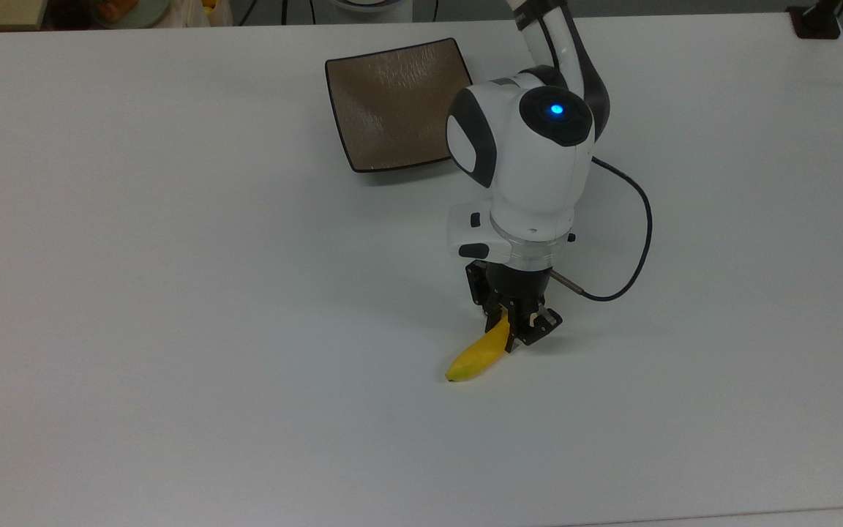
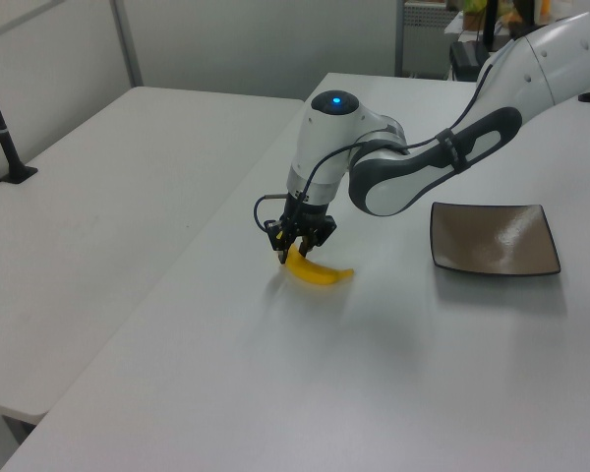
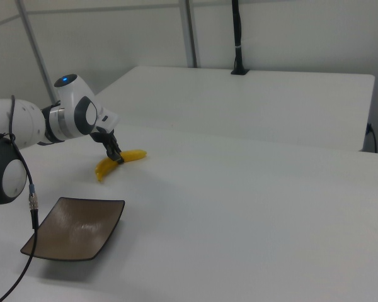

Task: Bananas placed on a ceramic plate
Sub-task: 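Lift the grasped banana off the table toward the brown plate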

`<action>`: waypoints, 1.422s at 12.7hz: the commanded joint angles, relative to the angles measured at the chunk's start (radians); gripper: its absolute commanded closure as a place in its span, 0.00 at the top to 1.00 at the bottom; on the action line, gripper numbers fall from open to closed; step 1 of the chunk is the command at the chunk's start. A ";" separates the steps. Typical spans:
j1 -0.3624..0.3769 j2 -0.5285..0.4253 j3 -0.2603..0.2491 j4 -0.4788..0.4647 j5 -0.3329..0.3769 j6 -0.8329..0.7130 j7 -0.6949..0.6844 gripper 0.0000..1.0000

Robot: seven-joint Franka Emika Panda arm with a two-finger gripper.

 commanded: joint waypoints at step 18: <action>-0.071 -0.535 0.005 -0.206 0.199 -0.585 -0.641 0.07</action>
